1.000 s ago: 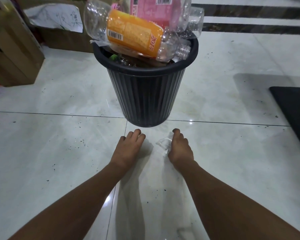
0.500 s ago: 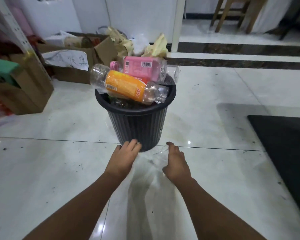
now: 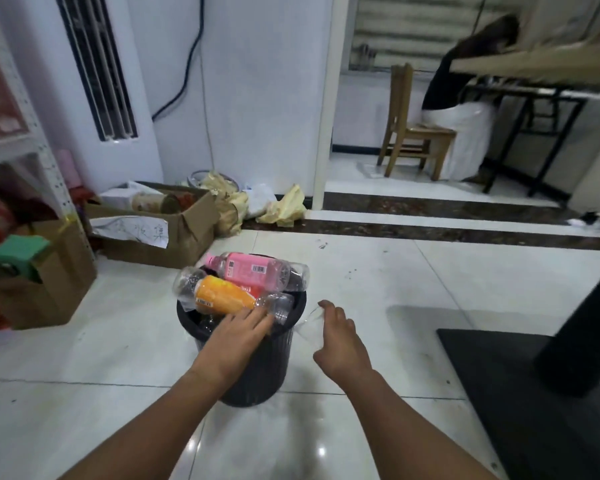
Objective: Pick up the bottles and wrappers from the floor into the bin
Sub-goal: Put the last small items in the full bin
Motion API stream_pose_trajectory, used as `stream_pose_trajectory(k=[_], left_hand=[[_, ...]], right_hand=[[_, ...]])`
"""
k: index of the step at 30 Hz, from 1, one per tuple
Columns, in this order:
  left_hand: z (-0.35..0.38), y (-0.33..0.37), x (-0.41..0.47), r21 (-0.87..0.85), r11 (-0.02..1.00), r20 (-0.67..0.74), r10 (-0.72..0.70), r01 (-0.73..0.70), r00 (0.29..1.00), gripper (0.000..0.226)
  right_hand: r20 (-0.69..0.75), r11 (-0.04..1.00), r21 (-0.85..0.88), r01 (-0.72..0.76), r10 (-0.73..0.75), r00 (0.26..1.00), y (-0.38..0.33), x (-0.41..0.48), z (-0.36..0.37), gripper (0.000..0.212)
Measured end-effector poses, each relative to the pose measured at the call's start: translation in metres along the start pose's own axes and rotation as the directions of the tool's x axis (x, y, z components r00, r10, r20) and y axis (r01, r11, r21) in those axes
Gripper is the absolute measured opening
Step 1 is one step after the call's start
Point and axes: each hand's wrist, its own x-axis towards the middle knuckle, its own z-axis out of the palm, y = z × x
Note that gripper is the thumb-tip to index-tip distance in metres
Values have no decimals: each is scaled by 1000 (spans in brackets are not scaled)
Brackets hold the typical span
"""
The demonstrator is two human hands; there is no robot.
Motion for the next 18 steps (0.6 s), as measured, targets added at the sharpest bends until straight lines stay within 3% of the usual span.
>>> stream_pose_trajectory(k=[5, 12, 18], left_hand=[[-32, -4, 17, -50, 998, -75, -37, 33, 996, 84], [-76, -17, 33, -46, 999, -63, -8, 5, 998, 108], [-123, -32, 54, 37, 999, -153, -12, 17, 988, 95]], right_hand=[[-61, 999, 9, 33, -32, 998, -13, 6, -56, 76], [-164, 999, 8, 54, -52, 985, -46, 17, -118, 78], [-229, 1000, 11, 25, -22, 973, -73, 33, -165, 79]])
